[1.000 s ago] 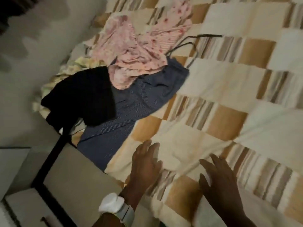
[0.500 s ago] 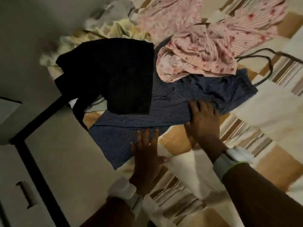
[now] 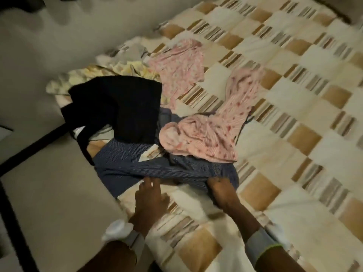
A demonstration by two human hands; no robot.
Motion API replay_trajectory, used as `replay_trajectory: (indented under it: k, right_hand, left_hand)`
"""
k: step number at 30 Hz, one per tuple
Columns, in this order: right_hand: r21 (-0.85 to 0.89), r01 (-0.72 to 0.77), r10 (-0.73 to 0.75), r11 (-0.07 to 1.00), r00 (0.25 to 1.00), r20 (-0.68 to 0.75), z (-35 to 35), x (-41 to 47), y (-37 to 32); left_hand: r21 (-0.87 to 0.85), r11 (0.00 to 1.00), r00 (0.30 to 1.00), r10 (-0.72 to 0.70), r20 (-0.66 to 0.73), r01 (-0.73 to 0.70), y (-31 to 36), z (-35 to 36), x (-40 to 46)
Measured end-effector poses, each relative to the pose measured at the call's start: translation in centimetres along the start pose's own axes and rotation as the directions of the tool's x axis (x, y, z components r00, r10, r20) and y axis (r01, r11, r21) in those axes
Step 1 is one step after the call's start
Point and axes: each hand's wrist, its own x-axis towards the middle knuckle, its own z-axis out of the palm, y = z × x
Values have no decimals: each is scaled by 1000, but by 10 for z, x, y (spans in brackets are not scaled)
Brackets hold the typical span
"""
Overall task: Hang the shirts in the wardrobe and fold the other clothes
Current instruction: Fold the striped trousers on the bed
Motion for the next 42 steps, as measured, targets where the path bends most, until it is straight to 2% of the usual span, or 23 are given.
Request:
replay_trajectory:
  k: [3,6,8,10,12,14,16,19,22,24,27,28,29,30,31,32,33,35,36,39,41,42]
  right_hand:
    - [376,70,-52,924,997,-57,-17,-76,11]
    - [670,89,-95,737,995,-28,-46,-151,-9]
    - [821,72,-172,566,985,32,-76,-208,-28]
    - [893,54,-239,447,969,61,-99,-245,-51]
    - [923,77,-281,377,959,35,-127,-282,-76]
    - [928,145,-353,344,935,-16,-160,-324,-98]
    - [885,276,-423,374,900,-102,-197,-363,-114]
    - [714,497,-490,493,837,-245,-255,-401,-122]
    - [572,607,-598,551,766,-237,-296,-434,-122]
    - [475,674,-659,565,716,-232,-309,-456,-125]
    - [189,764,-693,617,641,-329,-311,-483,-132]
    - [55,787,-701,614,577,-419,-315,-487,-132]
    - [-71,800,-708,596,482,-516,-318,-489,-131]
    - [-190,817,-730,544,350,-587,-321,-492,-129]
    - [-306,830,-780,466,222,-586,-325,-498,-127]
    - [-385,846,-852,370,143,-504,-331,-503,-124]
    - [-425,857,-914,291,118,-387,-335,-511,-124]
    - [-460,859,-972,226,165,-170,-340,-525,-129]
    - [-476,848,-972,233,197,-126,-341,-528,-132]
    - [-492,781,-923,384,326,-203,-340,-528,-132]
    - [-463,779,-906,423,354,-232,-343,-521,-129]
    - [-458,776,-901,434,360,-244,-345,-519,-127]
  left_hand:
    - [-398,917,993,31,116,18,35,-17,-73]
    - [-719,694,977,175,120,-36,82,-47,-155]
    - [-763,630,945,316,83,-144,114,-80,-213]
    - [-693,673,927,375,18,-258,144,-110,-245]
    - [-602,706,917,378,-125,-373,170,-145,-265]
    - [-597,662,891,343,-297,-453,196,-189,-282]
    - [-659,544,854,336,-397,-520,220,-239,-291]
    - [-757,333,818,356,-451,-562,254,-322,-317]
    - [-840,122,783,453,-426,-528,279,-392,-342]
    - [-861,75,745,541,-389,-504,297,-427,-356]
    - [-878,68,681,661,-316,-474,327,-461,-374]
    - [-862,98,656,692,-300,-497,338,-469,-379]
    - [-841,149,643,716,-271,-520,347,-475,-381]
    - [-815,209,633,739,-230,-541,354,-479,-384]
    - [-778,274,622,761,-184,-566,360,-484,-386]
    - [-729,344,612,780,-129,-591,366,-486,-389]
    - [-668,410,605,793,-75,-620,371,-488,-390]
    - [-559,469,579,815,-24,-683,379,-491,-395]
    - [-526,471,573,819,-38,-708,383,-491,-397]
    - [-545,406,576,798,-181,-734,390,-485,-405]
    - [-616,348,609,742,-281,-707,387,-475,-401]
    - [-658,331,632,720,-287,-676,383,-468,-396]
